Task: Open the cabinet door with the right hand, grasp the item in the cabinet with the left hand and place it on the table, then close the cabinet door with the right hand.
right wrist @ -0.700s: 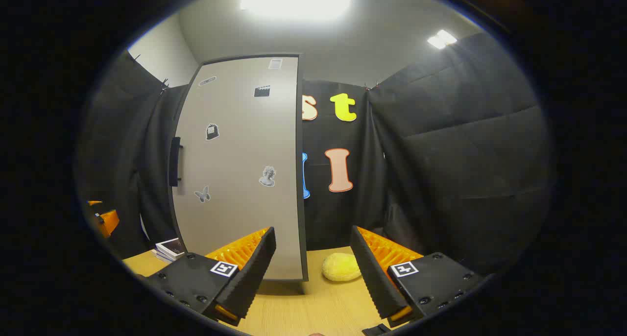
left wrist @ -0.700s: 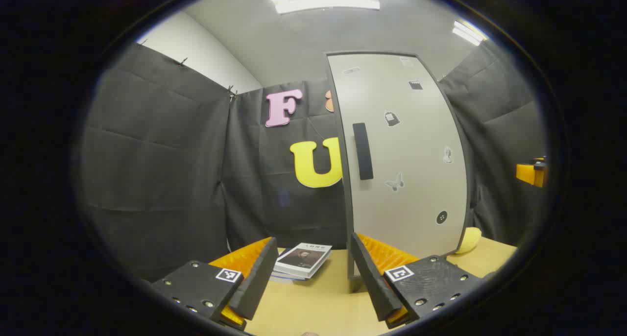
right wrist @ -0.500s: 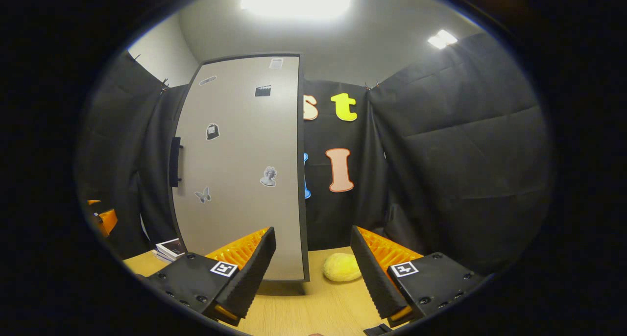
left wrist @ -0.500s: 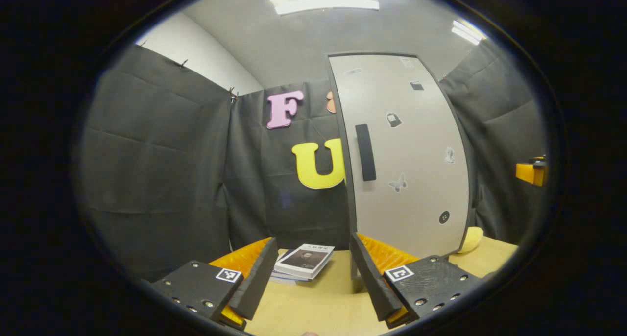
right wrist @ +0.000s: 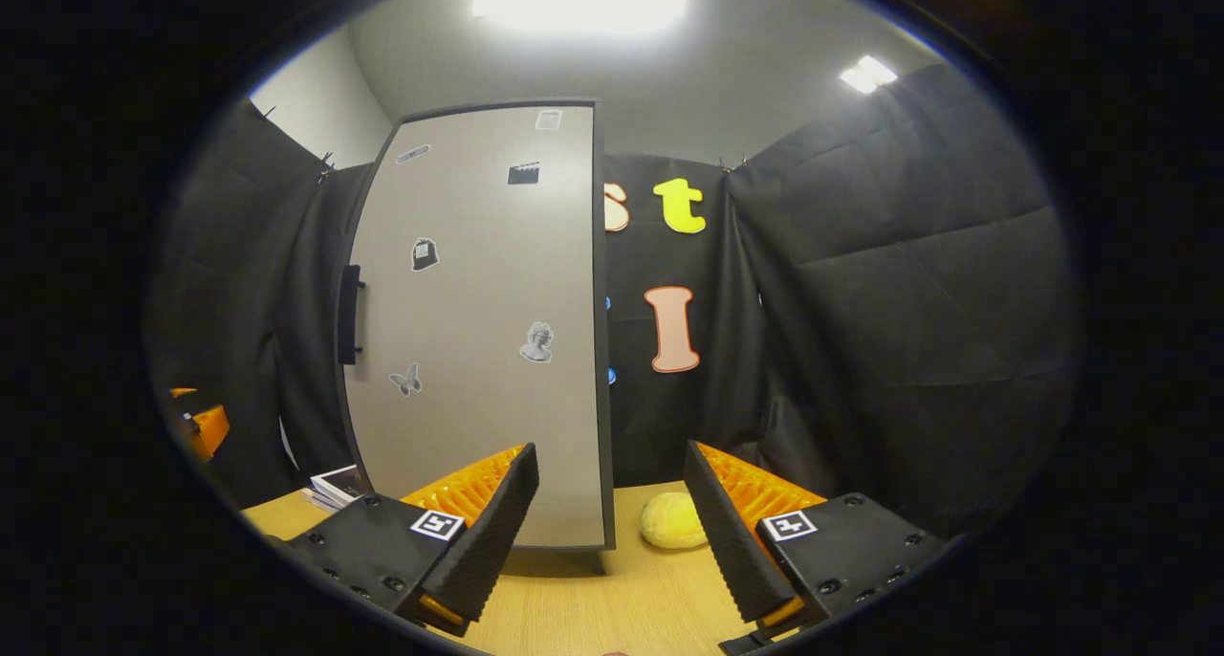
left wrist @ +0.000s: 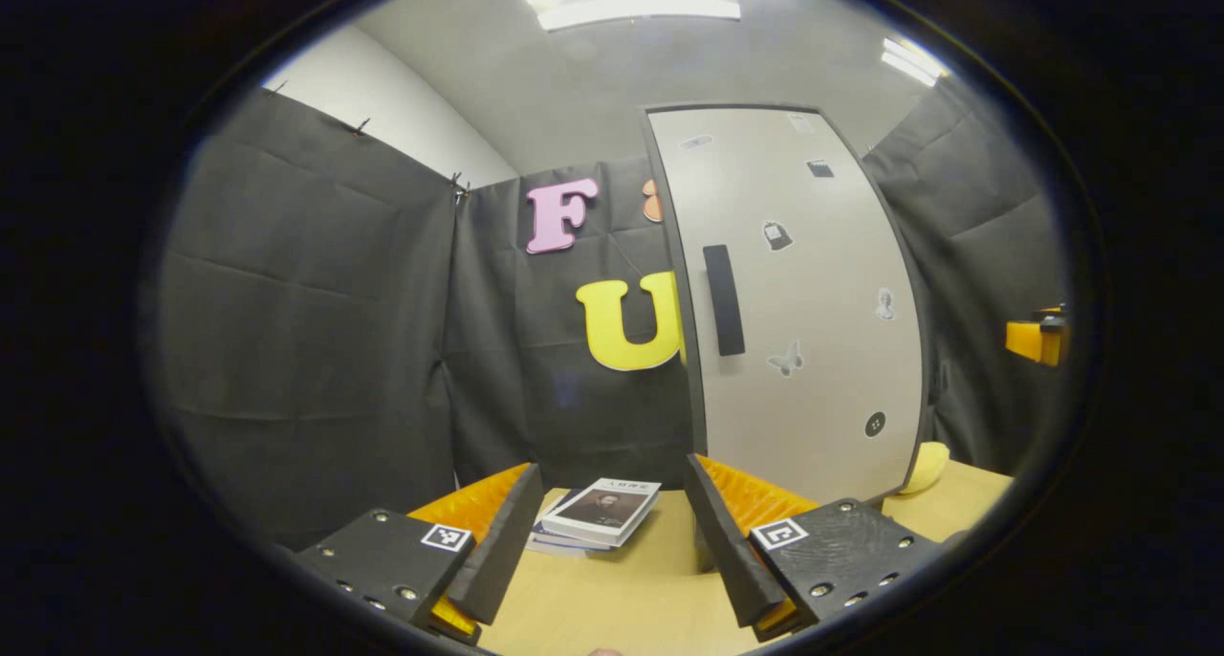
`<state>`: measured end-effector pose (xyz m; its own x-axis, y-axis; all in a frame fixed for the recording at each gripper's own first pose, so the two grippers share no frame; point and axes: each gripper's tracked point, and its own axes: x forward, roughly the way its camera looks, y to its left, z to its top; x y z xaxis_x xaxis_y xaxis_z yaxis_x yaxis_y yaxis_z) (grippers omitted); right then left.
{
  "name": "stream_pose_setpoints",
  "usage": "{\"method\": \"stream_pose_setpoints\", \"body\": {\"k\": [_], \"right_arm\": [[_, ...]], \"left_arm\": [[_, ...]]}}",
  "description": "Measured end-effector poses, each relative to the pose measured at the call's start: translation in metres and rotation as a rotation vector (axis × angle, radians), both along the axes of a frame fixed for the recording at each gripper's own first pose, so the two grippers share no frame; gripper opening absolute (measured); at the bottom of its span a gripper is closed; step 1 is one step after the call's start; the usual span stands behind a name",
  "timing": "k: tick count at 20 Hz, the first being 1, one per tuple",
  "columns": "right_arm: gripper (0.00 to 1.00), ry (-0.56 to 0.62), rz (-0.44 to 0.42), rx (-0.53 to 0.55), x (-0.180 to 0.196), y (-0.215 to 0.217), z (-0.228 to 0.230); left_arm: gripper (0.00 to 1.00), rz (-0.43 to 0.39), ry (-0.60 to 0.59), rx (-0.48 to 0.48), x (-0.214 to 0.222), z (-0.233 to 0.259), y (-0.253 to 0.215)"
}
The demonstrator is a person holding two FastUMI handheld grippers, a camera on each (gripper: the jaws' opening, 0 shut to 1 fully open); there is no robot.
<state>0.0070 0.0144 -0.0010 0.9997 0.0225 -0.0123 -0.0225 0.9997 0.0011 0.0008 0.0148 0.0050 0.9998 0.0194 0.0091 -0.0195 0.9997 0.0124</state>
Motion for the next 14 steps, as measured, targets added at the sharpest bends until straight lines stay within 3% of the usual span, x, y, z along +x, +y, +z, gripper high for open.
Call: {"method": "stream_pose_setpoints", "body": {"k": [7,14], "right_arm": [[0.96,0.006,0.017,0.01,0.003,0.008,0.005],[0.97,0.016,0.097,0.024,0.021,0.048,0.028]], "left_arm": [[0.9,0.001,0.002,0.003,0.0,0.0,0.002],[0.9,0.039,0.003,0.02,-0.008,-0.003,0.025]]}}
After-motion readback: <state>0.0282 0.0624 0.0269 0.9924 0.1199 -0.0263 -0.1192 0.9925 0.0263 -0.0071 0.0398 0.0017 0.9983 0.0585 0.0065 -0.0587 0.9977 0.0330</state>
